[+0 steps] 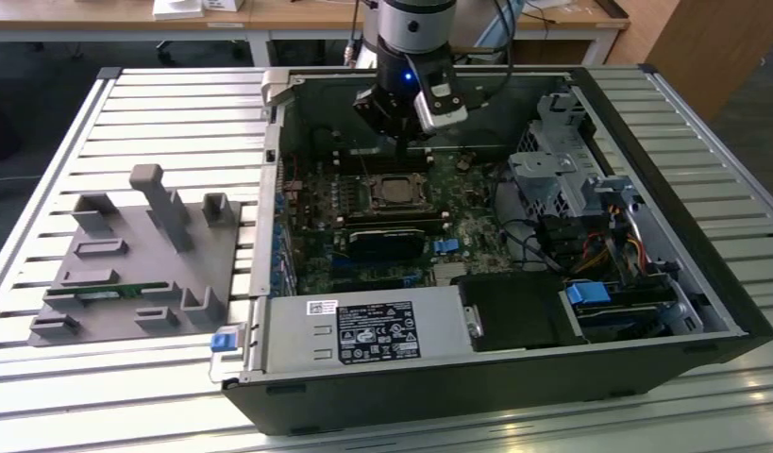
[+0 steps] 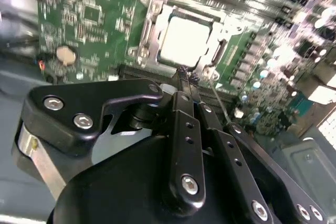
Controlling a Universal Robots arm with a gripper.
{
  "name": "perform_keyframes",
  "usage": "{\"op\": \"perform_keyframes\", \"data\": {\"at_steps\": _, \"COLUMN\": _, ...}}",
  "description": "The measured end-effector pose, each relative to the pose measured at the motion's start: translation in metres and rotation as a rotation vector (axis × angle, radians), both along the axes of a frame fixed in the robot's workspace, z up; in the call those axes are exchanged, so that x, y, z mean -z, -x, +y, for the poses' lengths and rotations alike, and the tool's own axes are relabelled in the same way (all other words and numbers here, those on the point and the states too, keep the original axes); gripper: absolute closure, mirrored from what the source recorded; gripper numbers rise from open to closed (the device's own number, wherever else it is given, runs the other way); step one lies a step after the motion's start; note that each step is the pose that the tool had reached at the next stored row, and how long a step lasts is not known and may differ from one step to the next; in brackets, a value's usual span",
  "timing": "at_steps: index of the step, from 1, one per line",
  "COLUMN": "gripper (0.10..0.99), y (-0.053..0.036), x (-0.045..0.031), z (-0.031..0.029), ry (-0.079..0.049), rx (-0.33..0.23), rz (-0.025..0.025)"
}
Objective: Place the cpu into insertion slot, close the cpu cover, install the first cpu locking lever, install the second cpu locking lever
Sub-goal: 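Install the first cpu locking lever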
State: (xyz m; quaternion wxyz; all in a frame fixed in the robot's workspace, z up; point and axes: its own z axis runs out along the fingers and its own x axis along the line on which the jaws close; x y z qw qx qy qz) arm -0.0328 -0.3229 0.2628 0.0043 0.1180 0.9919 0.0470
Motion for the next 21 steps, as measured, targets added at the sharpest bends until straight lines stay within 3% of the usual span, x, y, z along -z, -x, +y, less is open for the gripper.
{"op": "perform_keyframes", "data": {"at_steps": 11, "gripper": 0.969, "y": 0.0001, "x": 0.0009, "z": 0.0, "ry": -0.001, "rx": -0.192, "rz": 0.0}}
{"op": "perform_keyframes", "data": {"at_steps": 15, "gripper": 0.969, "y": 0.0024, "x": 0.0011, "z": 0.0, "ry": -0.001, "rx": -0.213, "rz": -0.0004}}
{"op": "perform_keyframes", "data": {"at_steps": 21, "gripper": 0.969, "y": 0.0141, "x": 0.0015, "z": -0.0007, "ry": -0.001, "rx": -0.22, "rz": -0.001}}
